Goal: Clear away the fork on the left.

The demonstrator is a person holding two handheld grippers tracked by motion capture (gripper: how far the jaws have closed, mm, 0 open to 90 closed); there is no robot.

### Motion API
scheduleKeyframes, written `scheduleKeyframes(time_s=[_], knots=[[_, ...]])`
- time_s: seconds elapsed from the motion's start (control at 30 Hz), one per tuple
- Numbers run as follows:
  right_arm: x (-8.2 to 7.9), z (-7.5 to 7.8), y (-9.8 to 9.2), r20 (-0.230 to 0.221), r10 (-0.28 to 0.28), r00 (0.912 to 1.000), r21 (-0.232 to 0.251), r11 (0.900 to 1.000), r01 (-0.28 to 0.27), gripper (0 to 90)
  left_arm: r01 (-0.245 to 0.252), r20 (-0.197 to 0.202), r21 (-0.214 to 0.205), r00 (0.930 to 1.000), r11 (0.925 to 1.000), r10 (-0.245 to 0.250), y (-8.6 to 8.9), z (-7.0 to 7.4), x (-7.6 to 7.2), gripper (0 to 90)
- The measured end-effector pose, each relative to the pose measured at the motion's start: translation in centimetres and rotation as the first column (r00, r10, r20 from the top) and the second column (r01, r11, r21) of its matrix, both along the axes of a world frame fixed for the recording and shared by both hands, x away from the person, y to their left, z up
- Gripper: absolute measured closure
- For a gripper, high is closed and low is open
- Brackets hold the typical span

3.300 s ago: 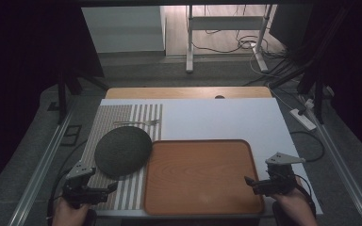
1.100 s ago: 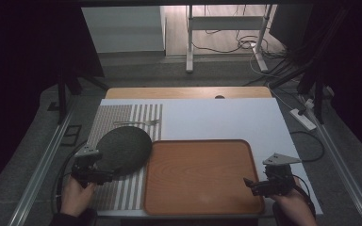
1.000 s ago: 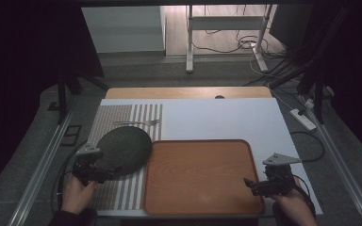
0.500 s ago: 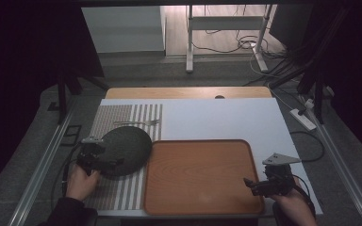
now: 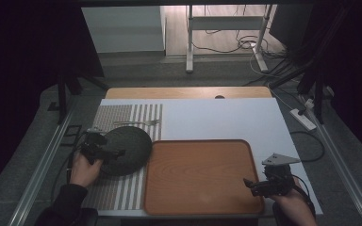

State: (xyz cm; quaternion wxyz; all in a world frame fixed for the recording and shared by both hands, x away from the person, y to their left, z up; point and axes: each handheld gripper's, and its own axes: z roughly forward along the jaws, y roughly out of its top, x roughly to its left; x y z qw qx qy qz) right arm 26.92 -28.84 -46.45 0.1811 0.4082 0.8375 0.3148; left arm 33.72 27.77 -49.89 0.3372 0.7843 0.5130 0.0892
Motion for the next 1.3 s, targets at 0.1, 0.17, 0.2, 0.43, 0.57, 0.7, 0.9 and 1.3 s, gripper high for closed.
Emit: scheduleKeyframes(time_s=[0.1, 0.17, 0.2, 0.43, 0.57, 0.7, 0.9, 1.3], knots=[[0.0, 0.0, 0.0, 0.000, -0.003, 1.0000, 0.000, 1.0000, 0.003, 0.0, -0.001, 0.009, 0.024, 1.0000, 0.9997, 0.001, -0.1, 0.1, 0.6, 0.4], [0.0, 0.0, 0.0, 0.000, -0.004, 1.0000, 0.003, 1.0000, 0.004, 0.0, -0.002, 0.011, 0.031, 0.9999, 0.9995, 0.001, -0.2, 0.1, 0.8, 0.3], [0.0, 0.0, 0.0, -0.001, -0.004, 1.0000, 0.000, 1.0000, 0.004, 0.0, 0.000, 0.016, 0.046, 0.9999, 0.9989, -0.001, -0.3, 0.2, 1.2, 0.2], [0.0, 0.0, 0.0, -0.003, -0.004, 1.0000, -0.003, 1.0000, 0.004, 0.0, -0.017, -0.001, 0.046, 0.9999, 0.9988, 0.017, -0.3, 0.1, 3.3, 0.1], [0.0, 0.0, 0.0, -0.003, -0.004, 1.0000, -0.003, 1.0000, 0.004, 0.0, -0.021, -0.008, 0.050, 0.9997, 0.9985, 0.022, -0.3, 0.1, 4.4, 0.4], [0.0, 0.0, 0.0, -0.002, -0.003, 1.0000, -0.004, 1.0000, 0.003, 0.0, -0.040, -0.017, 0.050, 0.9990, 0.9979, 0.041, 0.0, 0.0, 5.5, 0.7], [0.0, 0.0, 0.0, -0.003, -0.003, 1.0000, -0.004, 1.0000, 0.003, 0.0, -0.061, -0.022, 0.011, 0.9979, 0.9980, 0.062, 0.9, -0.1, 7.0, 0.8], [0.1, -0.1, 0.0, -0.010, -0.005, 0.9999, -0.003, 1.0000, 0.005, 0.0, -0.080, -0.053, 0.011, 0.9954, 0.9968, 0.080, 1.2, -0.7, 10.2, 0.6]])
